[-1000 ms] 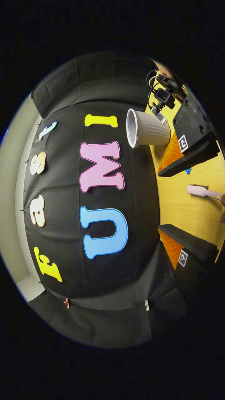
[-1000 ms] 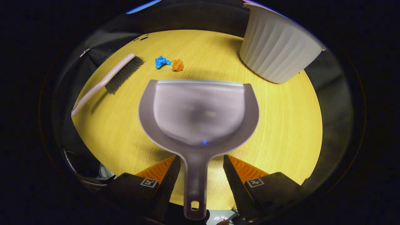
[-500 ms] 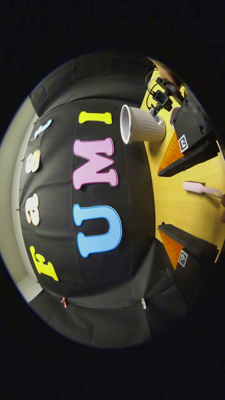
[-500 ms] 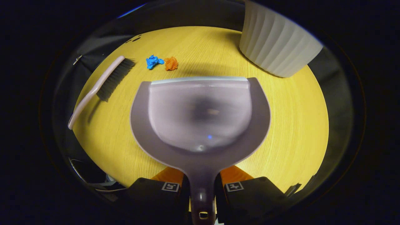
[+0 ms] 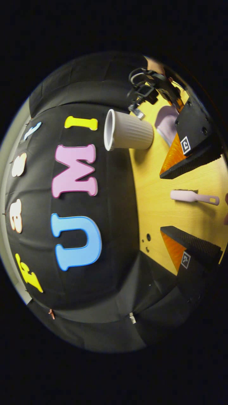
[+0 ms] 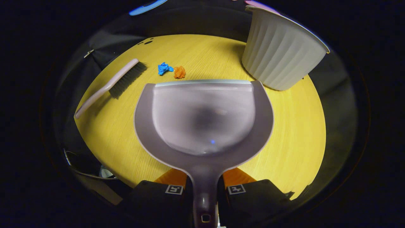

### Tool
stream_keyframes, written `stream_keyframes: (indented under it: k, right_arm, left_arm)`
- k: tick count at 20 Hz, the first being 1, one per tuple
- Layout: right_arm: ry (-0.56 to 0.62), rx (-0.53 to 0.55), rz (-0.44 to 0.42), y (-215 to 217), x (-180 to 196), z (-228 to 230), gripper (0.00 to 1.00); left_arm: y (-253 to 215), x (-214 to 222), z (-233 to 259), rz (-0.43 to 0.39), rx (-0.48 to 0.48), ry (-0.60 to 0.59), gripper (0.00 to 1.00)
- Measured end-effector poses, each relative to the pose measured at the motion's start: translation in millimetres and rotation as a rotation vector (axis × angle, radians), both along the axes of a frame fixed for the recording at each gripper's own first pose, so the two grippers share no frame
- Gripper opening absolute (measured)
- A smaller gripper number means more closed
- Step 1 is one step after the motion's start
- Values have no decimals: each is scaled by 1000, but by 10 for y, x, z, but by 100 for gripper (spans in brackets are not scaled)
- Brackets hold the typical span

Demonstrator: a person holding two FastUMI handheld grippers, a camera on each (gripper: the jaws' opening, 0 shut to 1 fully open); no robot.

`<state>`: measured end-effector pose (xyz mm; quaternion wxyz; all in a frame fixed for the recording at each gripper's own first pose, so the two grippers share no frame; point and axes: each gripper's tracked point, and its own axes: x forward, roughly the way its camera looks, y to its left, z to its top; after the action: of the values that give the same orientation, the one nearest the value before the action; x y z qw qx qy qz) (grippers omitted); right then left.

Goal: Pick up the small broom and dustpan from the desktop, sweep the trash into the dustpan with the broom, and then empty the trash into the garbage bin.

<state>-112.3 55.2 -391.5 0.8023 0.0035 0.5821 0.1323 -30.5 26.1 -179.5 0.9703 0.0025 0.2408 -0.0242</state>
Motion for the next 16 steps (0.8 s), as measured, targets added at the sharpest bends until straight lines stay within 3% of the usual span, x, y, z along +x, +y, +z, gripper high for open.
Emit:
stream_keyframes:
  k: [4,7,16]
  right_arm:
    - [-24,-3,27,-81,-16,173,36]
    - [-40,2,23,-99,-19,281,36]
    - [-60,-22,11,-187,-63,417,36]
  left_arm:
    - [-85,-27,-673,-36,-57,276,95]
    - [-51,-106,-1174,-76,-26,444,95]
    - [-9,-66,-1964,-108,2,703,89]
